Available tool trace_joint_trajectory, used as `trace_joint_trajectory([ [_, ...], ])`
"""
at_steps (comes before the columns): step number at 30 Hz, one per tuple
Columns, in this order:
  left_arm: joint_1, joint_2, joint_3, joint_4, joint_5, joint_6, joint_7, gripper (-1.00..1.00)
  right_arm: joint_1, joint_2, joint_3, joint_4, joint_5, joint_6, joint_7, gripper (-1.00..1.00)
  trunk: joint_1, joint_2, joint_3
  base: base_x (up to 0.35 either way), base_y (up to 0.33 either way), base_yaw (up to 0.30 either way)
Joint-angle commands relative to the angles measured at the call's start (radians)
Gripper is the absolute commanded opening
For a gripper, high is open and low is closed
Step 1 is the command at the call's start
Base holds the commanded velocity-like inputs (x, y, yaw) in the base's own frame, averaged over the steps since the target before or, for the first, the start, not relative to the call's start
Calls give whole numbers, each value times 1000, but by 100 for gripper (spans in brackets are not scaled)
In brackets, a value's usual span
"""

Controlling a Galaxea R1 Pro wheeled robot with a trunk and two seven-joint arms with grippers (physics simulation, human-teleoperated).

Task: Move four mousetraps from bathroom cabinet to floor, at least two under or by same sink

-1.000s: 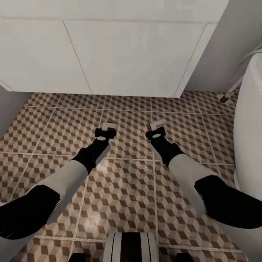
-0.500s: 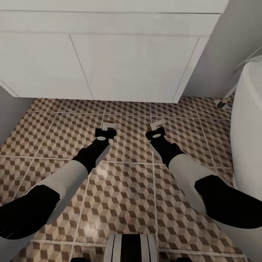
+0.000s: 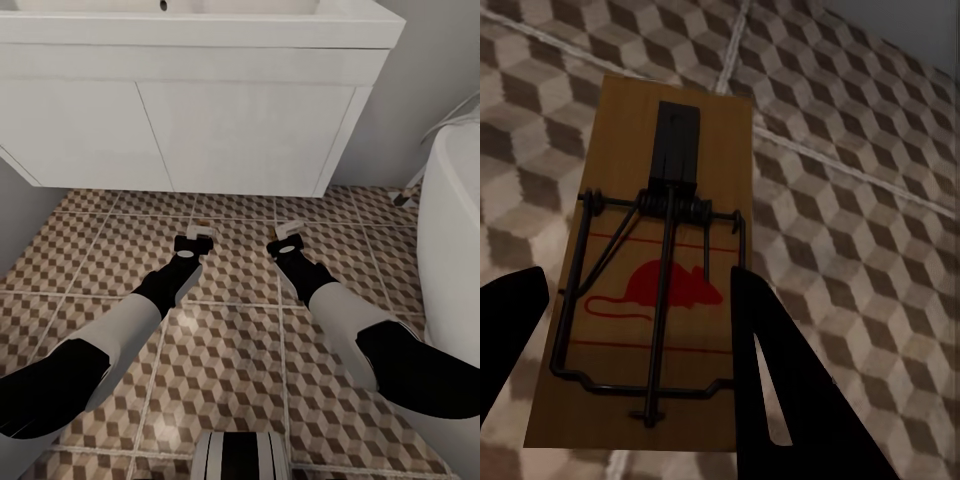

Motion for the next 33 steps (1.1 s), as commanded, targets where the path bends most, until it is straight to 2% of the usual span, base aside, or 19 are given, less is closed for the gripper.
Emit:
trace_joint_trajectory([
  [1, -1, 1, -9, -1, 8, 5, 12, -100, 0, 0, 3, 0, 9, 9, -2, -100, -1, 0, 2, 0, 0, 0],
  [14, 0, 1, -9, -1, 8, 5, 12, -100, 0, 0, 3, 1, 8, 11, -2, -100, -6, 3, 31, 0, 0, 0],
  [18, 4, 1, -22, -2, 8, 5, 13, -100, 1, 0, 4, 1, 9, 11, -4, -100, -6, 3, 26, 0, 0, 0],
  [23, 12, 1, -74, -4, 8, 5, 15, -100, 1, 0, 4, 1, 9, 11, -4, -100, -6, 3, 25, 0, 0, 0],
  [33, 18, 2, -81, -4, 8, 5, 15, -100, 1, 0, 3, 1, 9, 11, -4, -100, -6, 3, 25, 0, 0, 0],
])
